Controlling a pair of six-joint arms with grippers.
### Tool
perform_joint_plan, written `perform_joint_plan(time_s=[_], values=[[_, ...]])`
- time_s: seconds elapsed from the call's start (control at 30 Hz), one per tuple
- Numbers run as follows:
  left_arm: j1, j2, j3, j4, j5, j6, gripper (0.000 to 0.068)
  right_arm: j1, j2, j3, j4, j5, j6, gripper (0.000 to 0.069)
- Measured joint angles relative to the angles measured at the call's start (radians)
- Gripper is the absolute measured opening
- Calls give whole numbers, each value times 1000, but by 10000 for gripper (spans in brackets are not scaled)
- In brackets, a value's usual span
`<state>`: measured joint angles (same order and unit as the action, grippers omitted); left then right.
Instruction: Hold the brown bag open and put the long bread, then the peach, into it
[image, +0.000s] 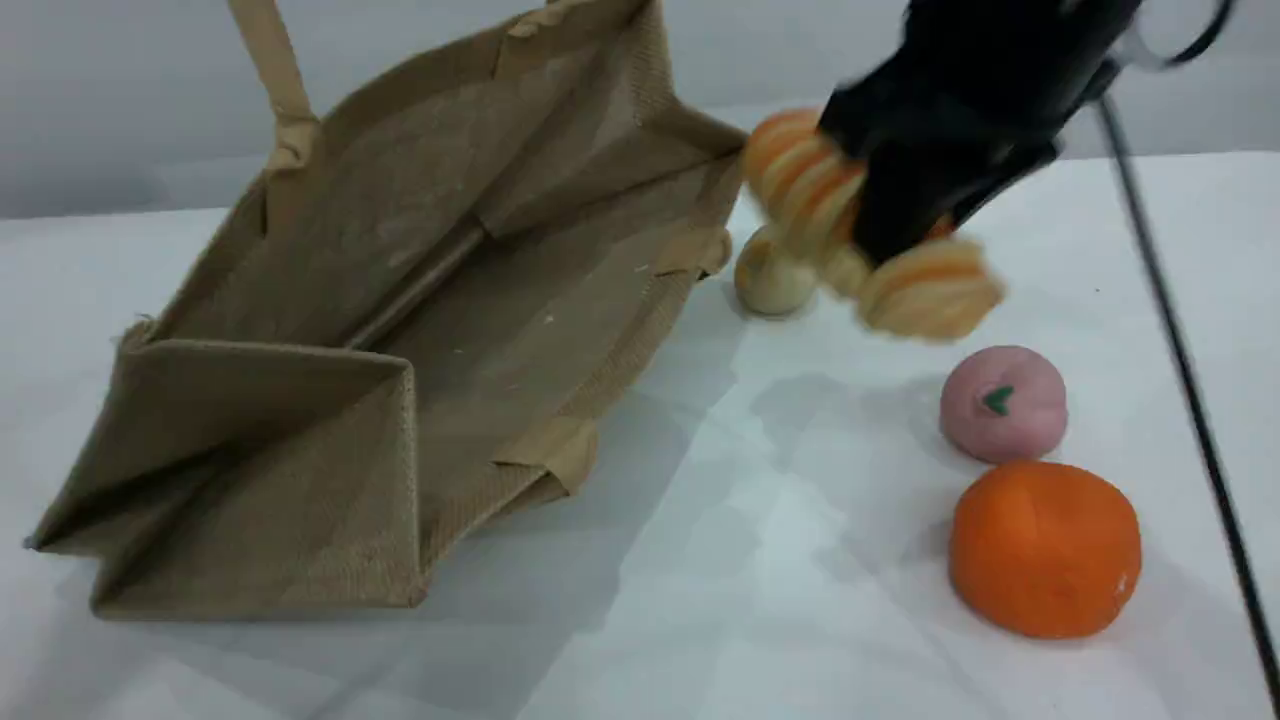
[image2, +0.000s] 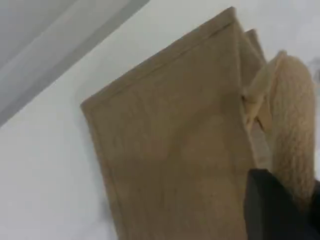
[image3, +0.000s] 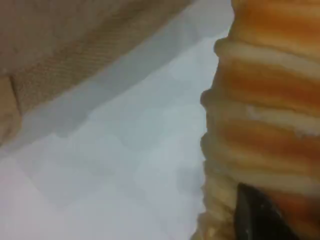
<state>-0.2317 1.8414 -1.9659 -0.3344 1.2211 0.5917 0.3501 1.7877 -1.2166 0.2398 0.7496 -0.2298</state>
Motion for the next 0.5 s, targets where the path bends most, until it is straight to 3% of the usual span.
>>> perform_joint_plan(time_s=[0.13, 0.3, 0.5], values=[[0, 0, -1, -59, 0, 73, 83, -13, -105, 3, 2, 86, 89, 111], [0, 0, -1, -108, 0, 162, 83, -13, -205, 4, 87, 152, 94, 111], [0, 0, -1, -116, 0, 186, 83, -11, -223, 14, 219, 221, 91, 106]])
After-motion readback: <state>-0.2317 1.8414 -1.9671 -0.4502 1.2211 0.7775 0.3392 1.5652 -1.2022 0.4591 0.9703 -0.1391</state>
